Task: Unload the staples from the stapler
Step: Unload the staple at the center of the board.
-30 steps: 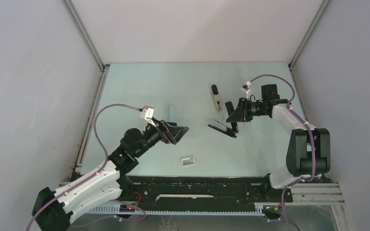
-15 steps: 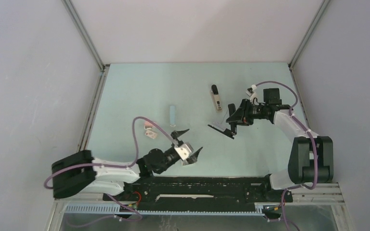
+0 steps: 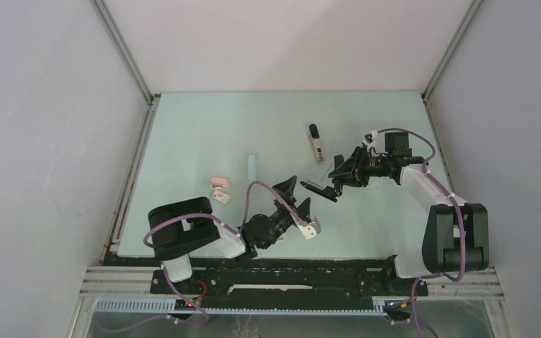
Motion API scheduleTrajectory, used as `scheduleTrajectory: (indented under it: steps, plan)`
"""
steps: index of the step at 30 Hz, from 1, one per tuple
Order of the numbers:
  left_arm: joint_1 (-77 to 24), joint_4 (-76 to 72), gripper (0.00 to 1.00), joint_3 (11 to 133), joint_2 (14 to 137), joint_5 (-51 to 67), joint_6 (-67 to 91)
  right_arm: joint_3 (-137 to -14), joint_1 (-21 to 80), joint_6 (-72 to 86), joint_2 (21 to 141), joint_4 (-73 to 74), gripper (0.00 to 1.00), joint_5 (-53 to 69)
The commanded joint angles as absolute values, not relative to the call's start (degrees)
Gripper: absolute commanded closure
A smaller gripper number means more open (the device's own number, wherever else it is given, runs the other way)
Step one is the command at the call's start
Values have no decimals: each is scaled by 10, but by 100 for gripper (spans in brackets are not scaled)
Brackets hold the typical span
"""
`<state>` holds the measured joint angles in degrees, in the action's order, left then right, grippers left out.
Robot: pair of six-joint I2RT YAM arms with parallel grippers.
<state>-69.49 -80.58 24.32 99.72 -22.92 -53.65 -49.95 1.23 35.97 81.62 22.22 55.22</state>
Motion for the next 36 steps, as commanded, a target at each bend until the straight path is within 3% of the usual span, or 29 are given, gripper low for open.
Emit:
scheduleTrajectory:
  steps: [1,8,16,23,27,32,33,36]
  plan:
    - [-687,-870,3,299,1027,-223,-580,-505,21,437,786,196,100,600]
    - [-685,-869,7,349,1078,-217,-571,-494,34,492,801,151,100,629]
    - [-664,-867,25,389,1106,-228,-573,-477,47,525,794,115,100,640]
    - [-655,-864,55,394,1111,-224,-582,-473,52,535,793,105,100,648]
    - [-653,-863,82,385,1100,-223,-582,-473,55,535,796,105,100,647]
    - [-652,-861,100,379,1087,-222,-585,-469,58,534,799,101,100,642]
    - [-652,-858,100,378,1085,-219,-585,-467,58,534,801,100,97,640]
    - [-652,-847,100,375,1081,-215,-585,-466,57,533,810,98,73,637]
